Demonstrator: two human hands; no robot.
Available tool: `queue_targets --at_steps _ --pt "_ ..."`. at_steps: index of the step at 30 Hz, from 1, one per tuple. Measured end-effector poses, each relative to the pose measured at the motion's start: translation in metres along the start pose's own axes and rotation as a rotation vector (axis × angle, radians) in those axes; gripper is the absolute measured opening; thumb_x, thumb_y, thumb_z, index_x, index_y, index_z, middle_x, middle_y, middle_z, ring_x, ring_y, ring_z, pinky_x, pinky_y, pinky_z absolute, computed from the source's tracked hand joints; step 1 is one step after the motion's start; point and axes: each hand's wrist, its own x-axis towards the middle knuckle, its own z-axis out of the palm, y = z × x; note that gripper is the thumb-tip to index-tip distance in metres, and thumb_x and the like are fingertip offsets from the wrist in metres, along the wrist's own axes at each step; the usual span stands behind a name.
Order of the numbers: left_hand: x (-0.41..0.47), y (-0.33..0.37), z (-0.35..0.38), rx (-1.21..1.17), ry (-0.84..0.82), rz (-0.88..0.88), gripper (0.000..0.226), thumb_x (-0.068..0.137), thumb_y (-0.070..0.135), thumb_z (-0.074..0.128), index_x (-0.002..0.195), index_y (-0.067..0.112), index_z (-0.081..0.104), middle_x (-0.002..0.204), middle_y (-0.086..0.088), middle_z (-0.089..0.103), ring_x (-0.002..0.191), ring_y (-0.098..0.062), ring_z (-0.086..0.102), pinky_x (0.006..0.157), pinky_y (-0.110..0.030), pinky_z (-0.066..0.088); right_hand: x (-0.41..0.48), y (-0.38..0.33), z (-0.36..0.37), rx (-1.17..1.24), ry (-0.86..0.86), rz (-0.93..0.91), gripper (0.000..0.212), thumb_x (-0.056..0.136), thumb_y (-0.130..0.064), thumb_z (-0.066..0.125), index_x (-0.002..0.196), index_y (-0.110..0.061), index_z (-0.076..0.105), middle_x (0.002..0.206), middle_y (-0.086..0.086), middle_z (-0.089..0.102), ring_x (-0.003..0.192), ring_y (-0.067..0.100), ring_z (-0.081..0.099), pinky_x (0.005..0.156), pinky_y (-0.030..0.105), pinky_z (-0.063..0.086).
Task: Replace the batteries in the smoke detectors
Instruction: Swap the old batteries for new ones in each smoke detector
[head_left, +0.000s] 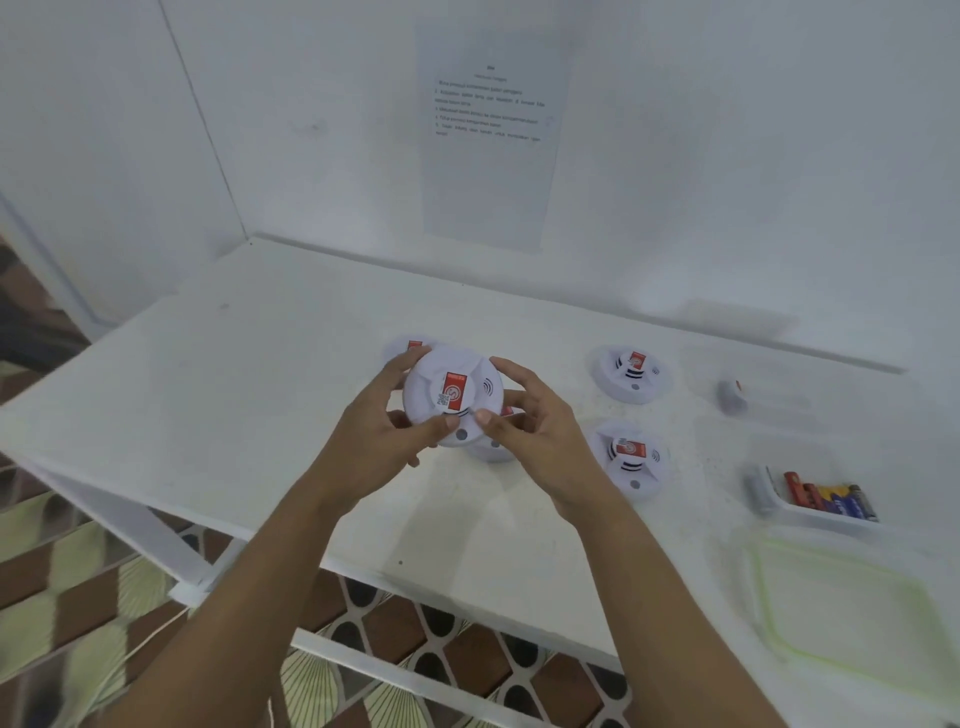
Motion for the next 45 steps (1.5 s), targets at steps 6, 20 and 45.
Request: queue_targets --at_steps 6,20,45 --pt "0.005 -0.002 -0.02 0.094 -0.037 0.001 0.068 0.081 0.032 0.079 0.138 0.047 0.045 0.123 0.02 0.06 0.087 -0.018 0.071 0.066 -0.038 0.062 0.002 -0.001 0.013 0.002 -0.003 0.015 0.048 0.092 -0.022 0.073 0.128 -0.048 0.055 0.115 -0.001 0.072 0.105 0.02 0.068 0.091 0.029 0.057" --pt "0.016 -0.014 -0.013 0.096 -0.016 0.068 0.067 0.08 0.035 0.08 0.137 0.044 0.047 0.132 0.022 0.056 0.109 -0.001 0.061 0.085 -0.034 0.059 0.01 0.006 0.008 -0.04 0.032 0.025 0.052 0.093 -0.021 0.073 0.138 -0.037 0.053 0.118 0.001 0.071 0.103 0.022 0.069 0.085 0.031 0.058" --pt "0.063 -0.021 0.018 0.079 0.063 0.094 0.073 0.075 0.031 0.084 0.139 0.026 0.05 0.131 0.011 0.057 0.1 0.007 0.06 0.075 -0.015 0.054 0.04 0.008 -0.037 -0.182 0.034 0.051 0.063 0.086 -0.024 0.079 0.14 -0.039 0.05 0.124 -0.013 0.066 0.095 0.008 0.07 0.088 0.029 0.059"
